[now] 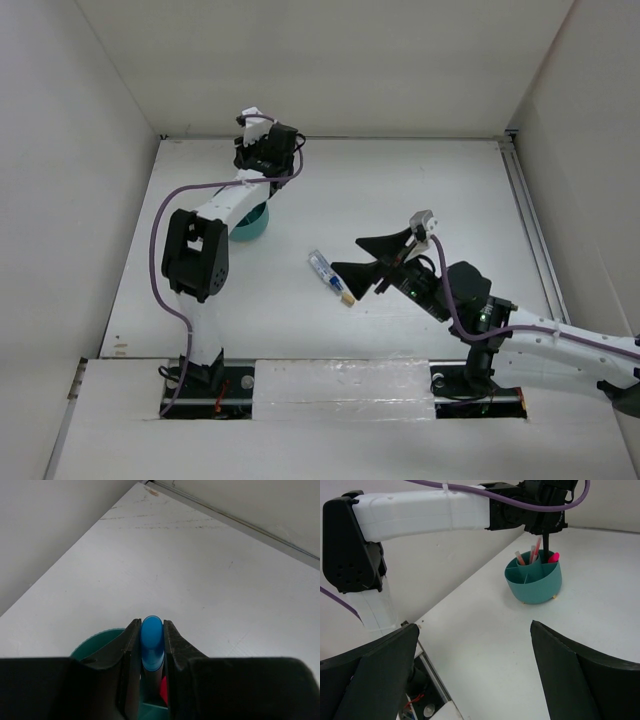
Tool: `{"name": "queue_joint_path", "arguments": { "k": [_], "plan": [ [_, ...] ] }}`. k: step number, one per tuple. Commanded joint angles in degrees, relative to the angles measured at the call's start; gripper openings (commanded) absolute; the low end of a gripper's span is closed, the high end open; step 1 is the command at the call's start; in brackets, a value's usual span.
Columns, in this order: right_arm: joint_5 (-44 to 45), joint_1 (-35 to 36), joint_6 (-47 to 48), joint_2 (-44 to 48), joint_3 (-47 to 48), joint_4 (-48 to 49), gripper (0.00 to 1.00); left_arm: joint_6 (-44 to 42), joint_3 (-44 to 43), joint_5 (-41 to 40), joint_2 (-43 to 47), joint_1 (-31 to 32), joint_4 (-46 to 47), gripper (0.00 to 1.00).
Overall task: Sort the stationery into containers
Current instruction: Place the stationery in the storage box.
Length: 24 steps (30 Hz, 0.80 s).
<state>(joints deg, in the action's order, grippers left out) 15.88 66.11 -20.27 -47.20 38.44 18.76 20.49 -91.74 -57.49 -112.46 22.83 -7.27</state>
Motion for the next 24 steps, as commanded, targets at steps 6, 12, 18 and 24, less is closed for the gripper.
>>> {"name": "queue_joint_path", "arguments": {
  "k": [6,12,18,24],
  "plan": [
    [-0.32,0.43,1.02,1.23,0.15,1.1,1.0,2.27,-0.19,-2.53,-0.3,0.11,-0.81,0.23],
    [0.2,0.43,1.02,1.76,-0.38,0.57,1.0,2.89,0.42,-2.53,1.1,0.11,-0.82,0.34],
    [0.2,0.43,1.55,1.76,-0.38,0.57,1.0,3.5,0.43,-3.59,1.11,0.11,-0.82,0.36],
    [4.51,0.43,1.55,0.54,-0.38,0.05,1.0,5.34,-2.56,-1.66,6.72,0.11,-4.41,0.72]
  ]
}}
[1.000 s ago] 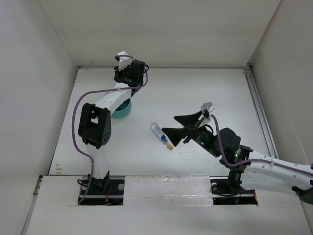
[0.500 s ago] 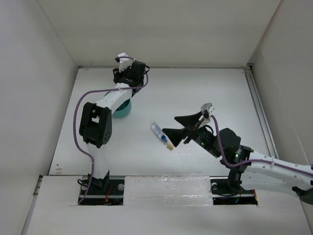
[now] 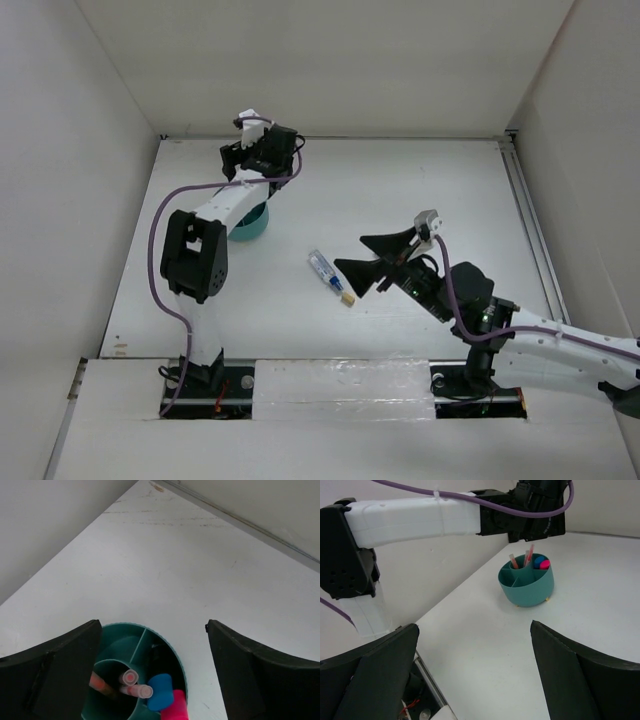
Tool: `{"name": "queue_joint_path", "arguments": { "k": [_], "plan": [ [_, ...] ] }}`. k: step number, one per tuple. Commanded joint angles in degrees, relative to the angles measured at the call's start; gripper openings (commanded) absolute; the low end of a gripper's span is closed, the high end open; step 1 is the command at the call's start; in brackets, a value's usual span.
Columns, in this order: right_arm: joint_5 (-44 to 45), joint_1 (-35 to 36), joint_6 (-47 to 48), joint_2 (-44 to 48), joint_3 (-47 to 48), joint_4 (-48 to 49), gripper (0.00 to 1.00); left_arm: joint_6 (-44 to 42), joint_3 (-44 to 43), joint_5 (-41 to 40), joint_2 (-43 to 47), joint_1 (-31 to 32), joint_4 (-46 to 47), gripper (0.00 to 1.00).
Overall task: Sort the stationery into containers
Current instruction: Place the stationery in the storage box.
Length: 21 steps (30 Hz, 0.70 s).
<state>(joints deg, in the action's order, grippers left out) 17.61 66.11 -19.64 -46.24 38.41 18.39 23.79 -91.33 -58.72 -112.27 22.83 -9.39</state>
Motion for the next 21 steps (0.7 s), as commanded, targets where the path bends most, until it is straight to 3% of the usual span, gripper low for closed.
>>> {"name": "queue_joint_path", "arguments": {
  "k": [1,3,8,14,18,21],
  "plan": [
    [2.78,0.43,0.4,-0.43,-0.36,0.42,1.0,2.05,-2.98,0.96,7.41,0.11,-2.3,0.86],
    [5.4,0.43,-0.22,-2.35,0.17,-0.28,1.0,1.43,-4.64,3.42,10.91,0.11,-2.3,1.0],
    [9.98,0.43,-2.33,-6.4,2.8,-4.49,1.0,-2.08,-10.7,10.62,13.22,0.11,-5.98,1.0],
    [9.74,-6.94,-8.65,-15.44,10.97,-17.23,1.0,-2.18,-21.51,19.34,14.35,0.64,-16.09,1.0],
    [6.56,-11.7,-12.44,-18.36,12.83,-24.35,1.0,-1.29,-18.38,18.04,21.02,3.88,-13.57,1.0],
    [2.36,-13.98,-12.44,-20.72,13.52,-25.68,1.0,-3.66,-6.44,9.43,31.2,11.69,-3.23,1.0]
  ]
}}
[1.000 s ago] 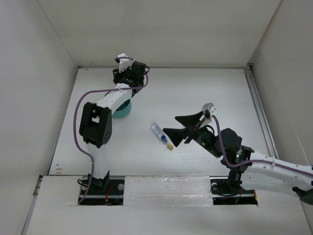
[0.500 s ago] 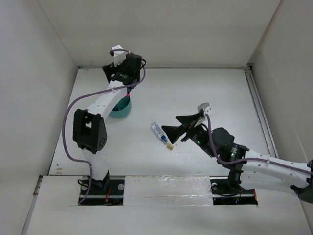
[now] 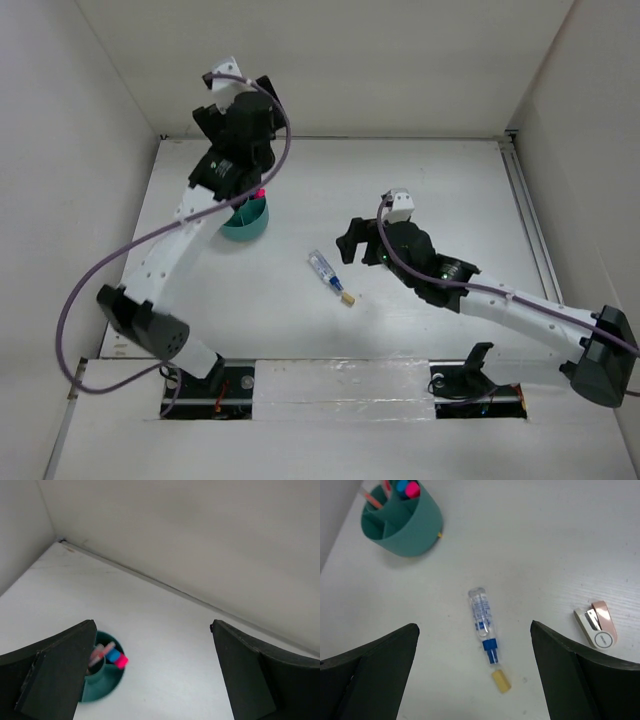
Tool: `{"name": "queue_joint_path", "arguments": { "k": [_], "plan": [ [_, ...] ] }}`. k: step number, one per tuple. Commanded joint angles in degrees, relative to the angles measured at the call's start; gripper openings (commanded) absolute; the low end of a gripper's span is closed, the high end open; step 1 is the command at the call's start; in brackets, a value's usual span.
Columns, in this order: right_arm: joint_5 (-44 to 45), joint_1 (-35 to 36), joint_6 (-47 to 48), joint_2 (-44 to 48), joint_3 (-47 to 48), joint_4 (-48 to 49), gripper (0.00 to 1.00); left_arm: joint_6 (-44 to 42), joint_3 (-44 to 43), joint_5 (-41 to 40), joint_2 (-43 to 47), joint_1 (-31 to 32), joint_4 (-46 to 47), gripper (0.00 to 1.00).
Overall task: Sort the stationery into containers
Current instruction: Pick up the stationery from the center of the board.
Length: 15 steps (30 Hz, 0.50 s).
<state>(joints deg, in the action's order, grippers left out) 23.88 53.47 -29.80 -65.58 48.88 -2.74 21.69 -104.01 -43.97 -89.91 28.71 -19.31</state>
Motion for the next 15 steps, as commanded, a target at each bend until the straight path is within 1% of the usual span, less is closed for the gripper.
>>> {"name": "queue_joint_path", "arguments": {
  "k": [1,2,3,4,5,6,7,9,10,11,15],
  "plan": [
    [-5.06,-2.05,-2.28,-2.52,3.76,-6.47,1.0,-3.48,9.49,-3.6,11.57,7.66,9.96,1.0],
    [-5.94,-2.58,-1.76,-3.84,4.46,-7.53,1.0,-5.15,12.31,-1.84,16.38,9.16,12.26,1.0],
    [-6.47,-2.58,-1.75,-5.24,5.86,-8.41,1.0,-4.65,15.56,-0.43,18.26,9.17,13.41,1.0],
    [-6.48,-2.58,-1.14,-8.22,6.66,-10.25,1.0,-3.08,16.11,0.28,19.67,9.17,12.46,1.0],
    [-7.09,-2.58,-1.14,-9.81,8.06,-11.13,1.0,-0.1,16.12,0.98,21.51,9.17,9.24,1.0],
    [-7.79,-2.58,-1.14,-11.48,8.68,-11.75,1.0,1.15,16.12,0.99,22.14,9.17,9.2,1.0],
    [-7.79,-2.58,-0.61,-14.54,9.21,-12.37,0.98,2.12,15.51,0.99,22.67,9.17,5.81,1.0],
    [-9.28,-2.58,-0.61,-17.02,9.21,-12.37,0.95,3.96,14.54,1.51,22.67,9.17,1.58,1.0],
    [-9.29,-2.58,-0.61,-18.08,9.21,-11.68,0.94,6.06,12.97,1.51,22.67,9.17,-3.14,1.0],
    [-9.98,-2.58,-0.61,-19.83,9.21,-10.02,0.92,6.86,12.26,2.3,22.67,9.17,-5.36,1.0],
    [-11.13,-2.58,-0.61,-25.02,10.18,-10.0,0.88,8.97,9.53,4.15,20.48,9.17,-15.65,1.0]
  ]
}}
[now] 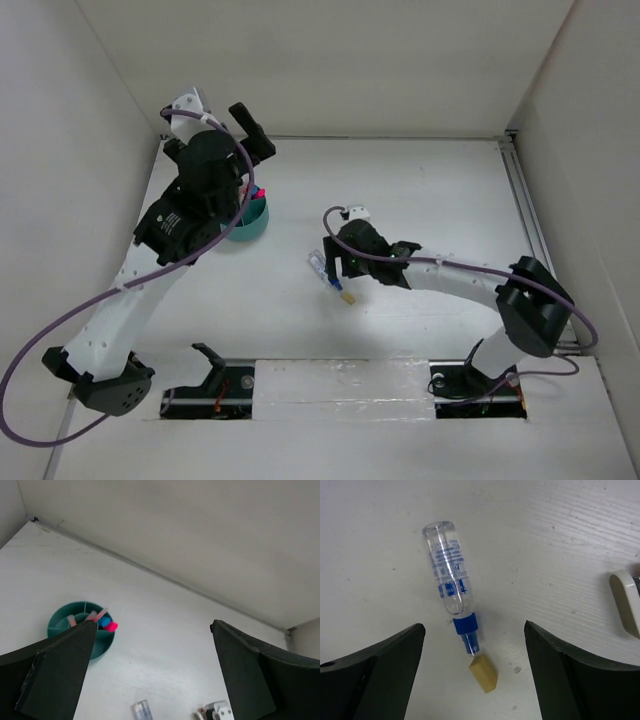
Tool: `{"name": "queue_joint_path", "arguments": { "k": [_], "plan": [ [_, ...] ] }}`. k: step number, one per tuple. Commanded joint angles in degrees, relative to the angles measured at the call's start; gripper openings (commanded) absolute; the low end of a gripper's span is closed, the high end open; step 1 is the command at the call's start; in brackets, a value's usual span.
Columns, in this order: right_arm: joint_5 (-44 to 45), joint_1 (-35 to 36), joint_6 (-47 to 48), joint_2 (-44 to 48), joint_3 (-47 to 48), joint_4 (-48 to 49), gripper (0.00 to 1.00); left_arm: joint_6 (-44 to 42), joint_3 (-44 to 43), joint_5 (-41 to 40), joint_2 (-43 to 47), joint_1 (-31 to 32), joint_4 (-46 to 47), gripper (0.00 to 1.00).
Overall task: Sort the stationery into containers
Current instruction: Pick up the stationery from the center of the board.
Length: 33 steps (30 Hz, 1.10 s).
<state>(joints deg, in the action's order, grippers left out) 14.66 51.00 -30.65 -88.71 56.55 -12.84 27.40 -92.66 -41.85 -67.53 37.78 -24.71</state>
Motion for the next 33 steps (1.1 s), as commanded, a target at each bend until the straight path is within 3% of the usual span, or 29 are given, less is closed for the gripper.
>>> {"name": "queue_joint_path", "arguments": {
  "k": [1,6,11,16,22,30,32,33],
  "plan": [
    [-1.91,-0.11,0.24,-2.87,3.12,0.1,0.86,3.97,-1.82,2.03,-1.91,0.1,-11.49,1.0],
    [-1.91,1.12,-0.37,-7.61,3.65,1.94,0.81,1.79,9.59,10.9,1.78,0.1,-9.39,1.0],
    [-4.45,1.12,1.03,-12.45,4.97,2.47,0.73,1.26,13.2,7.67,4.41,0.1,-12.73,1.0],
    [-3.15,2.87,1.04,-15.79,8.12,1.6,0.68,0.02,21.99,6.16,11.09,-0.59,-7.56,1.0],
    [1.86,4.63,-0.19,-19.05,10.59,-3.76,0.46,0.02,24.81,8.01,14.0,-3.41,-5.53,1.0],
    [5.56,5.86,-2.22,-20.72,11.12,-8.95,0.46,0.02,25.51,7.83,14.0,-3.41,-5.53,1.0],
    [6.96,6.48,-2.74,-21.24,11.12,-9.48,0.29,0.02,26.04,7.83,14.0,-3.41,-5.53,1.0],
    [6.97,6.48,-2.74,-21.24,11.12,-9.48,0.16,0.02,26.04,7.83,14.0,-3.41,-5.53,1.0]
  ]
}}
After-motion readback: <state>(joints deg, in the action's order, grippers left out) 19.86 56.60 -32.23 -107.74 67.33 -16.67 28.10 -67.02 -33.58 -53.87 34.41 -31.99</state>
